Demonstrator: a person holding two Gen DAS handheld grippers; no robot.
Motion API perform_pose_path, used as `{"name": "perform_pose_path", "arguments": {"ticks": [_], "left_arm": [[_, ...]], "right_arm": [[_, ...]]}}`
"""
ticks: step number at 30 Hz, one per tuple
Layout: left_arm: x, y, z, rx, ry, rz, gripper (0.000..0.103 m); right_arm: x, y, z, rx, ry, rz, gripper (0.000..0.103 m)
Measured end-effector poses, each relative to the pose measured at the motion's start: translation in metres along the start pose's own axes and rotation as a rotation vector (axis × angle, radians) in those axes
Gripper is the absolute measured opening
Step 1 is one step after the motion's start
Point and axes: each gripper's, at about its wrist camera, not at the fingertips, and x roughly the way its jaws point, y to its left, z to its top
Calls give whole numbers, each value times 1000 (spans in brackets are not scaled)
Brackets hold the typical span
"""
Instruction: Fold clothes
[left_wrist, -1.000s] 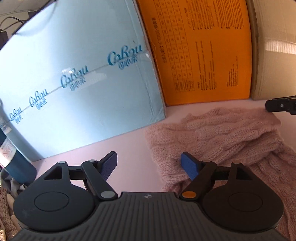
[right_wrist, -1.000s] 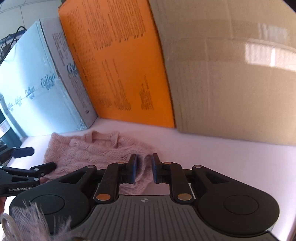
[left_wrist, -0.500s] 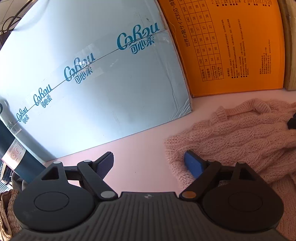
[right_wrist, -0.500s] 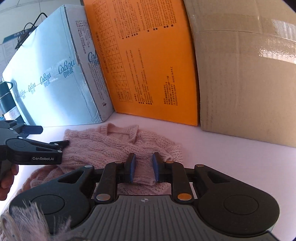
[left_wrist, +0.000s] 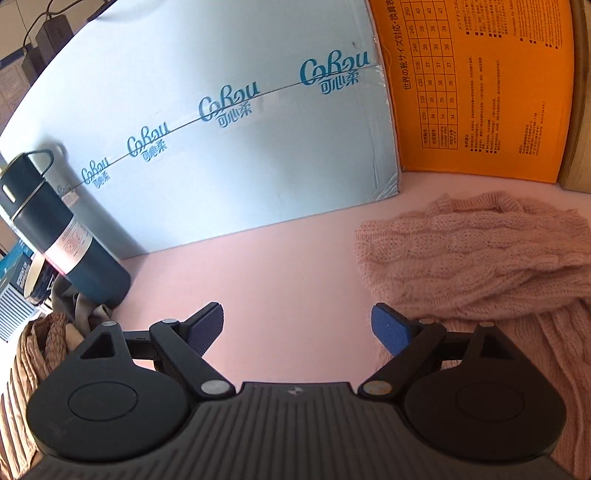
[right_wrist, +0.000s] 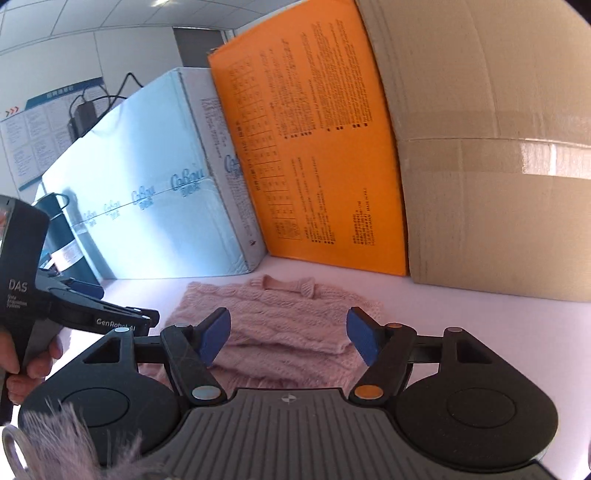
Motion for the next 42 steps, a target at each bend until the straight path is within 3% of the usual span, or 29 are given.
{"name": "perform_pose_path", "arguments": {"ticks": [9, 12, 16, 20, 23, 26, 32, 34, 36, 39, 42], "left_arm": [[-85, 25, -97, 11, 50, -91, 86], [-109, 28, -132, 20, 45, -157, 86], [-125, 18, -158, 93, 70, -162, 86], [-131, 13, -173, 129, 76, -167, 87], [-128, 11, -178, 168, 48, -150, 99], [-126, 17, -177, 185, 37, -143, 103], [-142, 51, -182, 124, 2, -127, 103], [-154, 67, -189, 109, -17, -137, 103], [-171, 84, -201, 101, -25, -211, 103], [-198, 103, -223, 75, -19, -388, 103], [-223, 107, -245, 52, 40, -541, 103]], "right_arm": [[-86, 49, -61, -39, 75, 10, 74], [-108, 67, -84, -50, 96, 29, 75], [-122, 83, -103, -43, 141, 57, 76], [-130, 91, -119, -28, 175, 70, 79], [-125, 96, -134, -54, 251, 42, 82], [-126, 109, -140, -183, 246, 34, 85], [-156, 91, -133, -85, 179, 98, 85], [-174, 85, -134, -114, 164, 90, 85], [-190, 81, -133, -152, 161, 95, 85], [-215, 75, -139, -208, 193, 115, 85], [-238, 70, -145, -219, 213, 156, 85]]}}
